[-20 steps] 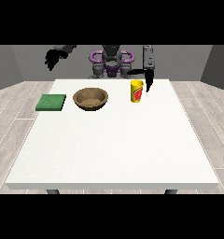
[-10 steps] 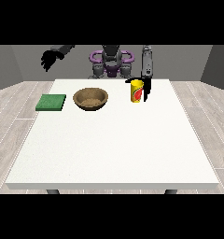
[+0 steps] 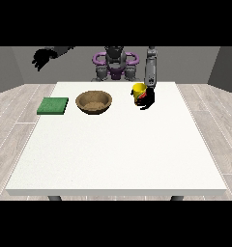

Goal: Pick the cup and pour the ball into the bowl, then pick the bowl and place it on the pad

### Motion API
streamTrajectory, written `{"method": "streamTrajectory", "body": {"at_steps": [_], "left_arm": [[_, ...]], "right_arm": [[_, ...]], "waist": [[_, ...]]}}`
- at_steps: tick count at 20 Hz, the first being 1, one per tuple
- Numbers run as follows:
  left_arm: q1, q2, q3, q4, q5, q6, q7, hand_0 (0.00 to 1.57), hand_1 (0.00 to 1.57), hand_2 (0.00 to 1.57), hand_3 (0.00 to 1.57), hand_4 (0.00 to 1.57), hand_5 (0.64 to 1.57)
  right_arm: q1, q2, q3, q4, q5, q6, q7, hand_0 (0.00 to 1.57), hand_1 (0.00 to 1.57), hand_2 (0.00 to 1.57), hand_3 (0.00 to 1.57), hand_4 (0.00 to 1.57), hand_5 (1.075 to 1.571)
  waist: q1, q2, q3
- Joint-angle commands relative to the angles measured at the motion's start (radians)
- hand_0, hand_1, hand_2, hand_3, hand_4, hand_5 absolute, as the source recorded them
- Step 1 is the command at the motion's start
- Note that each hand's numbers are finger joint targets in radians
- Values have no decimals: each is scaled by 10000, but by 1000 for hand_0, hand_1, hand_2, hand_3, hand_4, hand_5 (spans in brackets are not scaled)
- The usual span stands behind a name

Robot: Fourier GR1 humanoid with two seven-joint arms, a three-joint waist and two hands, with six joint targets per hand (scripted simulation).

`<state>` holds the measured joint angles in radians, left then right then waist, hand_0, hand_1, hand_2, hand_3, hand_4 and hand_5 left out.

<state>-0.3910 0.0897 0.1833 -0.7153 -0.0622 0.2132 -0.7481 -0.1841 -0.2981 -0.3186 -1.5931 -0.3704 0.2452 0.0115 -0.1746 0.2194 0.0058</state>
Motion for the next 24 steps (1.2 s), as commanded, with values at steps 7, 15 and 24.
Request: {"method": "streamTrajectory", "body": {"at_steps": [7,15,24], "left_arm": [[-712,-570,-1871,-232,-2077,1758,2967,1269,1269,1571,1571,1413,1430],[-1906,56,-4404,877,-6562,4440,5918,1370,1370,1571,1571,1455,1531],[-4828,-879,-6026,1511,-9383,3225,10563,1359,1359,1571,1571,1466,1531]], "right_arm": [[130,-813,-795,2107,-366,506,455,0,0,0,311,642,1566],[216,-950,-826,2855,-423,793,585,0,0,0,193,661,1563],[-110,-1566,-1377,4581,-526,1820,-630,0,0,0,0,685,1559]], "waist": [[830,-2124,-39],[631,-2788,27],[849,-2319,-36]]}}
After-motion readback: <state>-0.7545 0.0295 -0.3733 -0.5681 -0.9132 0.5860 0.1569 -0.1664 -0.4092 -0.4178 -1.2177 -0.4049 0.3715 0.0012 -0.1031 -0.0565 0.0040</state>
